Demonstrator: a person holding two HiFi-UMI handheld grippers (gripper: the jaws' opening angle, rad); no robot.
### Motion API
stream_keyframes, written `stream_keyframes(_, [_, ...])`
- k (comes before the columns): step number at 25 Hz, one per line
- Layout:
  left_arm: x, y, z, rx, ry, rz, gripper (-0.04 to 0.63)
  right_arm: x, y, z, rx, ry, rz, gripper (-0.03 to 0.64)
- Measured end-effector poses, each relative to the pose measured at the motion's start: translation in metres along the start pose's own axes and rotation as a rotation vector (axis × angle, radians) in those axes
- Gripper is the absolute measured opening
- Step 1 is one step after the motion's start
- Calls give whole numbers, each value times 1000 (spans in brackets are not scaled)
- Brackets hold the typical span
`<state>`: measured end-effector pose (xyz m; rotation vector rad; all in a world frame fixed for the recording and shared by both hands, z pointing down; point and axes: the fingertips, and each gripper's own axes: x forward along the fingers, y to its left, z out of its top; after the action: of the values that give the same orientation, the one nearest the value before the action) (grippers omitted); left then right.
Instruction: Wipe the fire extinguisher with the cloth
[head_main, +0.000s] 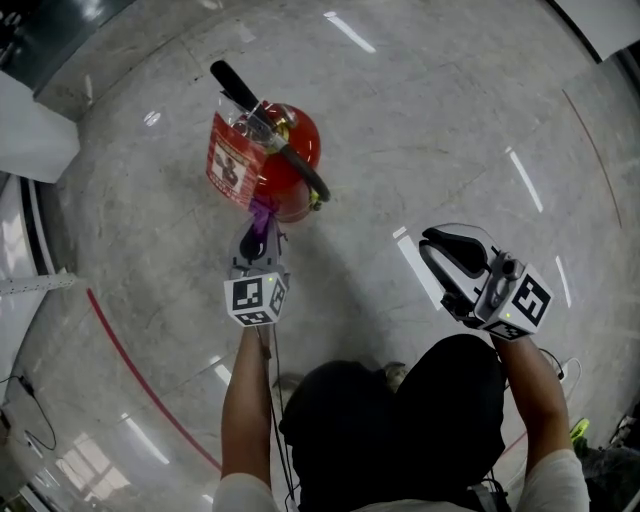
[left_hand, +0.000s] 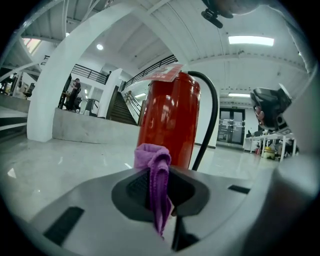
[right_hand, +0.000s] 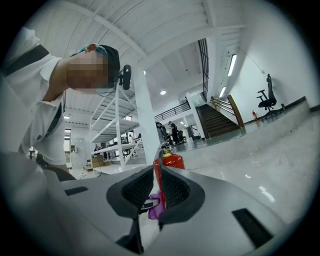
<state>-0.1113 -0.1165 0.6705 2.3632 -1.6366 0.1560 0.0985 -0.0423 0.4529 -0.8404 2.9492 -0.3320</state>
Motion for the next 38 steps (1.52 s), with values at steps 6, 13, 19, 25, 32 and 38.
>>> stream_keyframes(6, [1, -1, -7, -15, 4, 8, 51, 41, -25, -49, 6, 28, -70, 52])
stream_keyframes(13, [2, -8, -20, -3, 16, -4, 51, 81, -37, -109, 52, 103, -107, 48])
stream_keyframes(19, [7, -3, -39, -33, 33, 0, 51, 88, -30, -125, 83, 139, -65, 47])
stream_keyframes(25, [13, 0, -74, -65, 100, -7, 51, 85, -29, -125, 87, 152, -56, 46])
stream_keyframes(32, [18, 1, -107, -80, 202, -24, 51, 78, -33, -127, 101, 164, -59, 46])
stream_keyframes(38, [-16, 25, -63, -18, 95, 103, 51, 73, -37, -117, 120, 123, -65, 44])
